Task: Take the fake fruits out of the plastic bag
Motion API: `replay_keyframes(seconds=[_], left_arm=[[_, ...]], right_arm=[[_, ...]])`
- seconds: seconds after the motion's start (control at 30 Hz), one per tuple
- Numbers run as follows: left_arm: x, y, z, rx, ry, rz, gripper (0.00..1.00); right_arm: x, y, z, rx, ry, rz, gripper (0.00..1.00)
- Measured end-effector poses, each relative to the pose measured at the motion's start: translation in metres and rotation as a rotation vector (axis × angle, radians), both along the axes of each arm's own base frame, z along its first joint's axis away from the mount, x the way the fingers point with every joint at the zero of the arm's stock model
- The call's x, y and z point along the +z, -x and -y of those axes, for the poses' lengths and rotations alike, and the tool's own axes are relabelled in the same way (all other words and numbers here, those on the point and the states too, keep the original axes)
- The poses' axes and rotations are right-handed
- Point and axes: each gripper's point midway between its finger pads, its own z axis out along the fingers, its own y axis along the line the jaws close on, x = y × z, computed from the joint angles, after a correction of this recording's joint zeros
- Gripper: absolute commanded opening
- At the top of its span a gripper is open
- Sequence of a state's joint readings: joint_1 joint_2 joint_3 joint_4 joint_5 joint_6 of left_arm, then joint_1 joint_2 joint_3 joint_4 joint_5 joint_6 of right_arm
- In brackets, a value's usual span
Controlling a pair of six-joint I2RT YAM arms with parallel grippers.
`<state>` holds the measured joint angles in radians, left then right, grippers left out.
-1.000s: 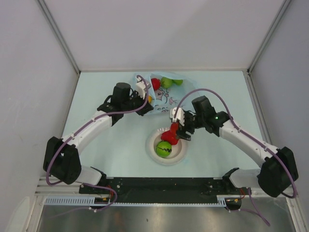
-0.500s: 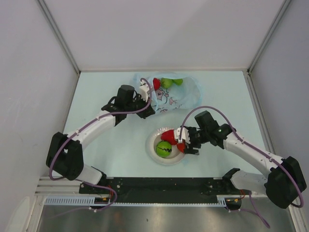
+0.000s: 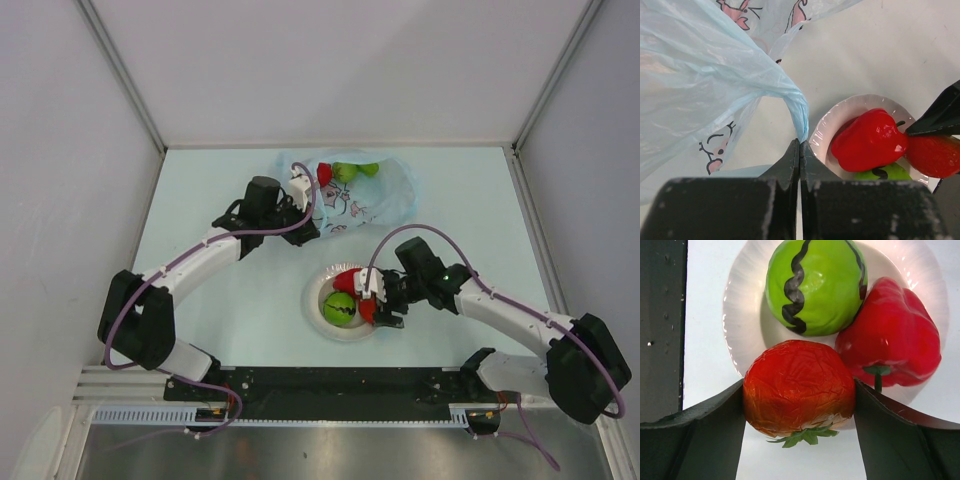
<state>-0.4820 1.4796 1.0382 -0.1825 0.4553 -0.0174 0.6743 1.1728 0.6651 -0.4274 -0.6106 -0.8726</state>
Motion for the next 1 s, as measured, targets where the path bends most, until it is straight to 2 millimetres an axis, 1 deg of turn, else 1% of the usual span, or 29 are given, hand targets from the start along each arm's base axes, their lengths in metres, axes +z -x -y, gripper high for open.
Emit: replay_keyframes(seconds=[0.2, 0.33, 0.47, 0.67, 0.77, 0.87, 0.9, 0.93, 1.0], left_arm=[[0.0, 0.0, 0.0, 0.0, -0.001, -0.003, 0.0], [0.0, 0.0, 0.0, 0.0, -0.001, -0.002, 0.0], [0.0, 0.0, 0.0, 0.0, -0.001, -0.002, 0.0], [0.0, 0.0, 0.0, 0.0, 0.001, 0.0, 0.0], [0.0, 0.0, 0.0, 0.0, 0.002, 0.001, 0.0], [0.0, 0.0, 0.0, 0.0, 0.002, 0.001, 0.0], [0.0, 0.0, 0.0, 0.0, 0.002, 0.001, 0.0], [0.0, 0.0, 0.0, 0.0, 0.002, 0.001, 0.0], [0.0, 0.0, 0.0, 0.0, 0.002, 0.001, 0.0]], right_arm=[[-0.004, 0.0, -0.009, -0.052, -0.018, -0.061, 0.47], [-0.002, 0.0, -0.012, -0.093, -0.033, -0.103, 0.45], [-0.006, 0.0, -0.016, -0.141, -0.033, -0.158, 0.45], [-0.011, -0.003, -0.02, -0.189, -0.029, -0.189, 0.53], [-0.013, -0.005, -0.022, -0.202, -0.028, -0.195, 0.6], [-0.015, -0.007, -0.024, -0.213, -0.026, -0.198, 0.74], [-0.015, -0.007, -0.024, -0.213, -0.027, -0.198, 0.94], [-0.016, -0.007, -0.024, -0.215, -0.027, -0.199, 1.0], [-0.016, -0.009, -0.023, -0.231, -0.021, -0.197, 1.0]])
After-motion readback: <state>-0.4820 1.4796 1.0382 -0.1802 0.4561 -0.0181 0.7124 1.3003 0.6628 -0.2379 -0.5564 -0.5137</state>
